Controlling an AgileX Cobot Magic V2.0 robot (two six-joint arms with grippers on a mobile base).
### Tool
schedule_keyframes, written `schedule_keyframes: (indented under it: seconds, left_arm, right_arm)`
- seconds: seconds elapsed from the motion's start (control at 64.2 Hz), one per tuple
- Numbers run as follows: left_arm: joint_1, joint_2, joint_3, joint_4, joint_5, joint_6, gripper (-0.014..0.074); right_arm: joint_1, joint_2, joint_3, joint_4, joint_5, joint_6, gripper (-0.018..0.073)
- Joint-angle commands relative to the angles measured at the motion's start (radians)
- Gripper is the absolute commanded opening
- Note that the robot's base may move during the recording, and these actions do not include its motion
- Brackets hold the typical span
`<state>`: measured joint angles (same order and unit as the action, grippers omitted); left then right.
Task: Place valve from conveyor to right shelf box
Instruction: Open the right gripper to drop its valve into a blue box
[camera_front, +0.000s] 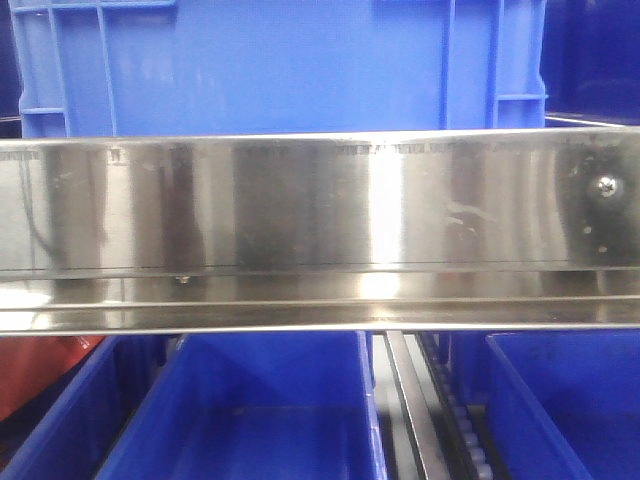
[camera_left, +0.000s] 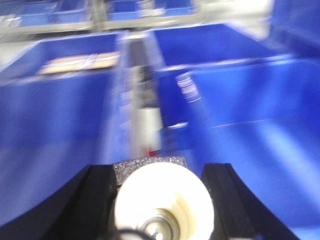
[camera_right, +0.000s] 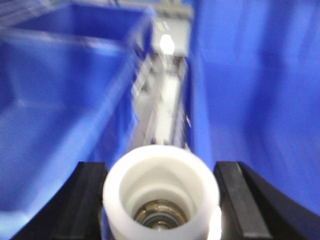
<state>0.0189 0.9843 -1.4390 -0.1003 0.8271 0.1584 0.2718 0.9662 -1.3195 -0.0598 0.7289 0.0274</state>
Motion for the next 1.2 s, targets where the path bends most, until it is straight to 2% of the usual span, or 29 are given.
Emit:
schedule_keyframes:
  seconds: [0.0,0.125,0.233,0.451,0.545,0.763,1.027,1.121,1.183]
  left_arm:
    - [-0.077,0.061,-0.072,-0.028,-0.064,-0.002,-0.0111]
    - [-0.19,0.187,-0.199,-0.028,-0.064,-0.002,-0.0111]
    - [-0.263,0.309,-0.298,-0.028,-0.053,-0.002,-0.0111]
    - [-0.362,0.524,-0.43,-0.028,-0.051,-0.002,-0.0111]
    - [-0.38,0.6,-0.447,-0.028,-0.053,-0.002,-0.0111]
    - [-0.38,0.738,-0.447,-0.028,-0.014,-0.002,-0.0111]
    - [-0.38,0.812,-0.447,-0.028,0.068,-0.002,-0.0108]
    - [-0.38,0.831,-0.447,-0.028,0.113,-0.002,0.0004]
    - [-0.38,0.832,-0.447,-0.028,0.119,-0.002,0.012]
  right_arm:
    - [0.054,0.06,-0.119,-0.009,-0.086,-0.033,-0.0162]
    - [0.129,0.184,-0.265,-0.009,-0.08,-0.053,-0.0162]
    - [0.19,0.297,-0.376,-0.009,-0.064,-0.072,-0.0162]
    - [0.265,0.513,-0.531,-0.007,-0.036,-0.072,-0.0162]
    - [0.272,0.582,-0.542,0.006,-0.034,-0.072,-0.0162]
    - [0.27,0.721,-0.542,0.047,0.03,-0.072,-0.0162]
    - [0.27,0.809,-0.542,0.06,0.077,-0.072,-0.0162]
    - [0.27,0.823,-0.542,0.06,0.093,-0.072,-0.016]
    - [0.27,0.824,-0.542,0.066,0.108,-0.072,-0.0114]
